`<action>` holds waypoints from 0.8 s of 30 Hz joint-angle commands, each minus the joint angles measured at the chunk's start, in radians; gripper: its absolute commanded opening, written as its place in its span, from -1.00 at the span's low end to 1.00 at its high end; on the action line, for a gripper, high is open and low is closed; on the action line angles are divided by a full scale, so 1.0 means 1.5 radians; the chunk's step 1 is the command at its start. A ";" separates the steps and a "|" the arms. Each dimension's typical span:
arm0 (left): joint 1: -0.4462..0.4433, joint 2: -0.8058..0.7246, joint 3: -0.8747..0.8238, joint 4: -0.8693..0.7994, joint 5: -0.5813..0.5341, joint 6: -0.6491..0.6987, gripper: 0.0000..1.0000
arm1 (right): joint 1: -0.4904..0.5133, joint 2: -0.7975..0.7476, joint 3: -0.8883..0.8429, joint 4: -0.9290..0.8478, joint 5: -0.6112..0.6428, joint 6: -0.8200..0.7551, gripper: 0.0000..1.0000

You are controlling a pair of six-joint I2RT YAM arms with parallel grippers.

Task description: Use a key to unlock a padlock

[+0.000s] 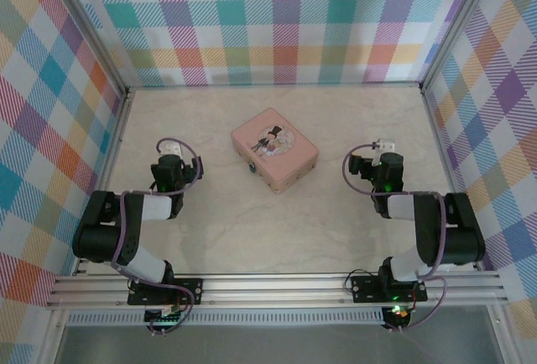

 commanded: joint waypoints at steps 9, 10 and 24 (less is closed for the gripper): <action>0.010 -0.097 0.178 -0.228 0.163 -0.180 1.00 | -0.007 -0.184 0.157 -0.422 -0.054 0.306 0.99; 0.015 -0.073 0.227 -0.279 0.219 -0.196 1.00 | -0.013 -0.180 0.172 -0.460 -0.078 0.345 0.99; -0.030 0.253 0.562 -0.436 0.536 -0.266 1.00 | 0.073 -0.201 0.099 -0.425 -0.387 0.404 0.99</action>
